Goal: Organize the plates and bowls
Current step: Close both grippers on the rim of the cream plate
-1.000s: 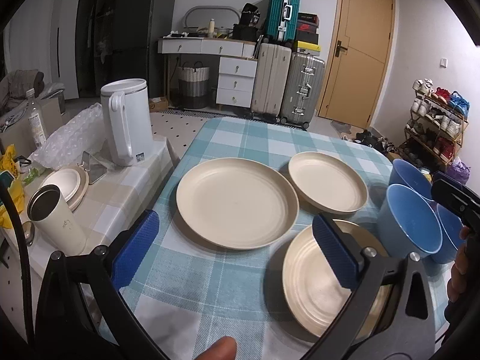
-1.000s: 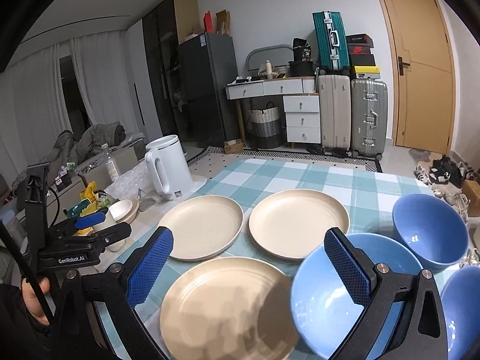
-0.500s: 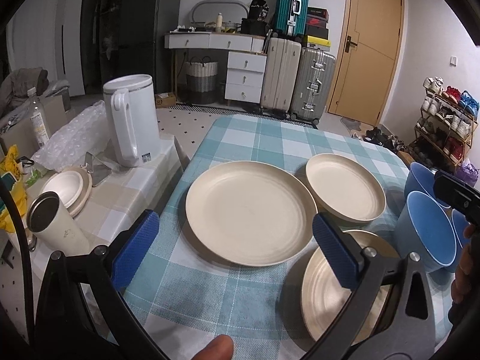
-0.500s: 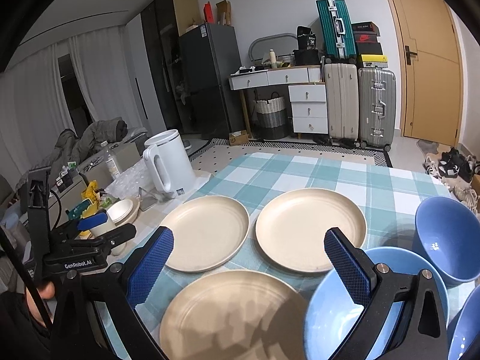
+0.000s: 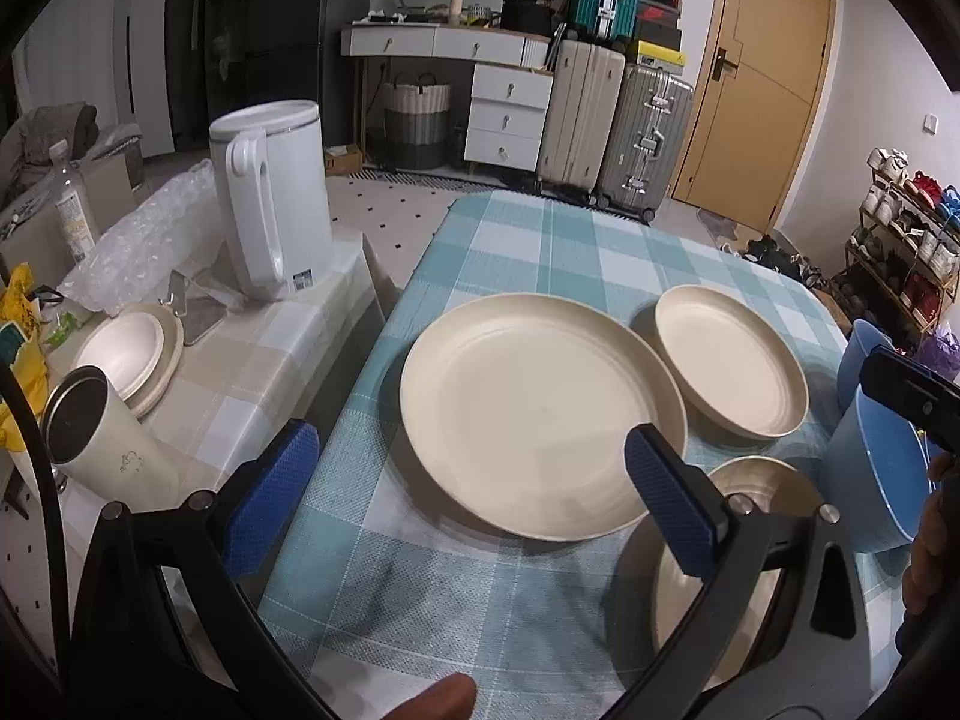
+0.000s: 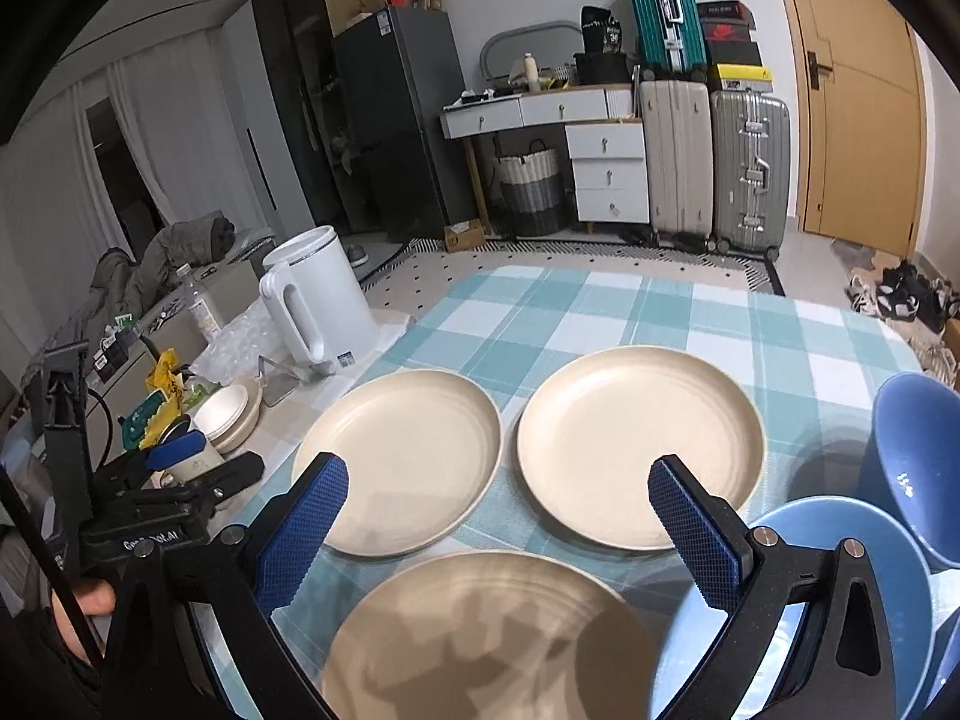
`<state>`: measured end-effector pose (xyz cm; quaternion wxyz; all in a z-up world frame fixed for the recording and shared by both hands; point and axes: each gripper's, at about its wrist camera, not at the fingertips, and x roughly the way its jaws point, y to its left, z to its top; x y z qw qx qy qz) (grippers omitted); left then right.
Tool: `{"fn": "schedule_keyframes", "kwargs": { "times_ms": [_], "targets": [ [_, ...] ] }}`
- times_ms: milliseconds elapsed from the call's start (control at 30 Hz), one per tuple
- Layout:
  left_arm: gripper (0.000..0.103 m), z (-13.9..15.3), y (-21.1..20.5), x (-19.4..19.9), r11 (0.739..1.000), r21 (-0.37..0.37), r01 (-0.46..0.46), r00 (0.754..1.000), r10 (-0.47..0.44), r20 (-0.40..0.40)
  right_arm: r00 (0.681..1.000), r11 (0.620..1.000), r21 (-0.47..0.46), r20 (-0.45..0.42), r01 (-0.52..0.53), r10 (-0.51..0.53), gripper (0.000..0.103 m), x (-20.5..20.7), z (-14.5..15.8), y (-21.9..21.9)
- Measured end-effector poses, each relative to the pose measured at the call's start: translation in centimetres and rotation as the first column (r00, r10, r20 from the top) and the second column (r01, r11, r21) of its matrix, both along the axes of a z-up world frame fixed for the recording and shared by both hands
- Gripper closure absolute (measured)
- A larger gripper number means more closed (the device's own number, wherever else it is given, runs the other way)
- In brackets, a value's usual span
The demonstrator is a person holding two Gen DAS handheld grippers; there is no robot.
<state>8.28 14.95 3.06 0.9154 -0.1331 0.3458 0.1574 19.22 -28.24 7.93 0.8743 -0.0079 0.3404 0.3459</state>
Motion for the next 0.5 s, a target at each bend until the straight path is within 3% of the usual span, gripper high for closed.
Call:
{"fn": "schedule_keyframes", "kwargs": {
  "times_ms": [200, 367, 500],
  "targets": [
    [0.006, -1.7, 1.3, 1.1, 1.0, -0.019, -0.019, 0.999, 0.018, -0.032, 0.999, 0.999, -0.016, -0.035, -0.028, 0.028, 0.001, 0.6, -1.0, 2.3],
    [0.008, -3.1, 1.8, 2.0, 1.0, -0.024, -0.019, 0.997, 0.017, -0.07, 0.995, 0.997, -0.037, -0.08, -0.06, 0.057, 0.009, 1.3, -2.5, 4.3],
    [0.008, -3.9, 2.3, 2.5, 0.999, -0.037, -0.016, 0.996, 0.013, -0.083, 0.987, 0.994, -0.056, -0.138, -0.091, 0.082, 0.021, 2.1, -4.3, 5.8]
  ]
}}
